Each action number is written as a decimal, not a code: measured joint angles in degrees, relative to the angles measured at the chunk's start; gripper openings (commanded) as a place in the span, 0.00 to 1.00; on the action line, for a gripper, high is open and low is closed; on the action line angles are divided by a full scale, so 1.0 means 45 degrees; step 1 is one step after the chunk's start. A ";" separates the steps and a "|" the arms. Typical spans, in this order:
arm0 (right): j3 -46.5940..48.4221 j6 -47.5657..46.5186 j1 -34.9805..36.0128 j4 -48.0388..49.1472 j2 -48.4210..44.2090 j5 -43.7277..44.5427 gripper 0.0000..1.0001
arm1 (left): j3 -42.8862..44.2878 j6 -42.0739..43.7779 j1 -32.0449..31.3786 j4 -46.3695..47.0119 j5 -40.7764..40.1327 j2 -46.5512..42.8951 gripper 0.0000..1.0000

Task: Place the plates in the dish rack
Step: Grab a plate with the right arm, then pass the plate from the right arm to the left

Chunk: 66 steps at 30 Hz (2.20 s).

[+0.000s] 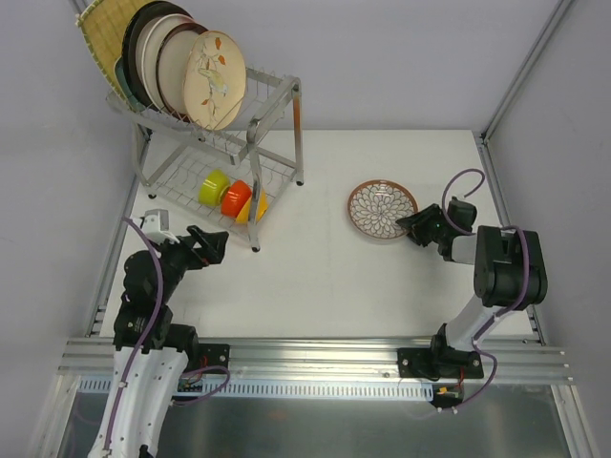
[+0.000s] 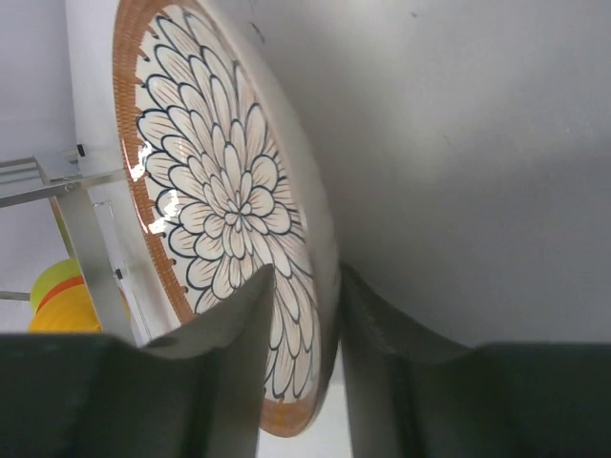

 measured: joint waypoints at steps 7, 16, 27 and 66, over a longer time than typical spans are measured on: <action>0.0087 -0.0034 -0.0005 -0.0151 0.0350 -0.0112 0.01 | 0.0005 -0.0996 -0.0092 0.0083 0.1389 0.0962 0.99; 0.0097 -0.0248 0.0063 -0.0369 0.0287 -0.0437 0.01 | -0.0029 -0.2511 -0.1020 0.0374 0.2074 0.1608 0.99; -0.0170 -0.0486 0.1569 -0.1564 -0.1088 -0.1073 0.01 | -0.0019 -0.3653 -0.5280 0.0792 -0.0316 0.2506 0.99; -0.0568 -0.1418 0.5887 -0.2890 -0.6130 -0.3774 0.01 | 0.2511 -0.5858 -1.1594 0.1258 -0.8335 0.8330 0.59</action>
